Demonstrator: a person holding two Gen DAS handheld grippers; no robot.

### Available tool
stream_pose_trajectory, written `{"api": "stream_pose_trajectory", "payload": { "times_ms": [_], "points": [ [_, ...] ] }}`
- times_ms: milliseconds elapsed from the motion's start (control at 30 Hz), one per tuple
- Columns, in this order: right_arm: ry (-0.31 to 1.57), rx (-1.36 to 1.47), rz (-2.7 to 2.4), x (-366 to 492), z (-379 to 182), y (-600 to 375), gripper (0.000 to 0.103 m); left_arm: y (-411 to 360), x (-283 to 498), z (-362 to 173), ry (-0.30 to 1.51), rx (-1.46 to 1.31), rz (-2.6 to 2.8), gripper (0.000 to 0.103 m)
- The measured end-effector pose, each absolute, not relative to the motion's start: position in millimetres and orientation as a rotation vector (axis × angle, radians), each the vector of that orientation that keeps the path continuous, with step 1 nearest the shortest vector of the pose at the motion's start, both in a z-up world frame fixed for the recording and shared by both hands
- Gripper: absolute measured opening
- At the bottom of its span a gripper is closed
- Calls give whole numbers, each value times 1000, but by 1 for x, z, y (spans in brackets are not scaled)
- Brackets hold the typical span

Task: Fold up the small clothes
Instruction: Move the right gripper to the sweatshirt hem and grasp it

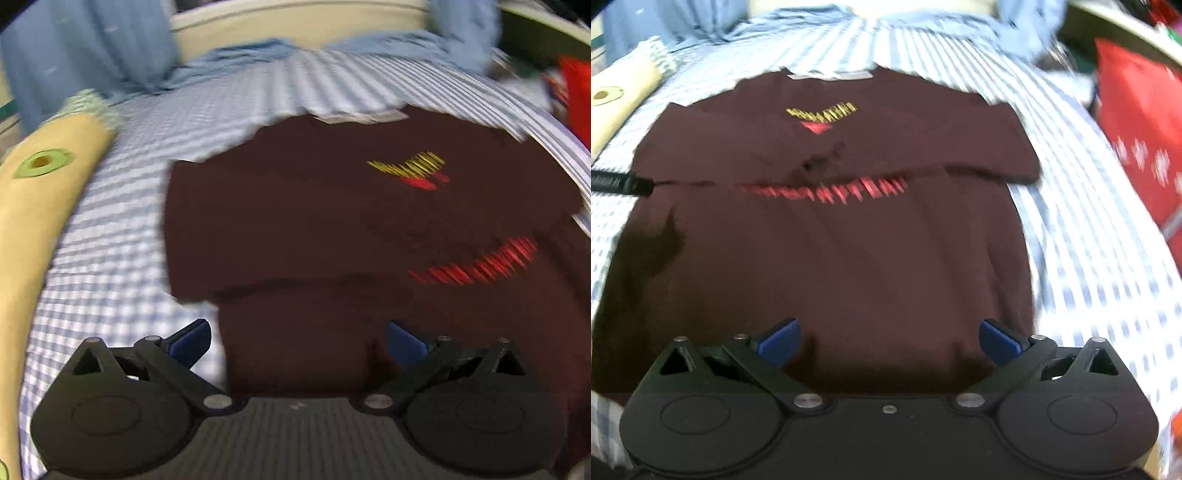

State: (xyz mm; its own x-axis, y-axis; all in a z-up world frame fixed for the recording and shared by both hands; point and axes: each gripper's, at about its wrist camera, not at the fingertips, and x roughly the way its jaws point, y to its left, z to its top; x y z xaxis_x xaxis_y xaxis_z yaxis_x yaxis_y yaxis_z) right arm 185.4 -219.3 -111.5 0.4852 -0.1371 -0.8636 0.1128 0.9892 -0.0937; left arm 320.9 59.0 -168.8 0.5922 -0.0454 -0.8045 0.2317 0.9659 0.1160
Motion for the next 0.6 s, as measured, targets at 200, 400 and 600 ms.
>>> {"api": "stream_pose_trajectory", "payload": {
  "times_ms": [200,400,600],
  "points": [
    [1076,-102,-178,148,-130,-249,103,8,266,-182,941,288,-226,102],
    [1054,-209,-49,125,-134,-268,103,-16,217,-182,952,270,-207,102],
    [1060,-306,104,114,-140,-279,103,-22,179,-193,977,277,-143,102]
  ]
}}
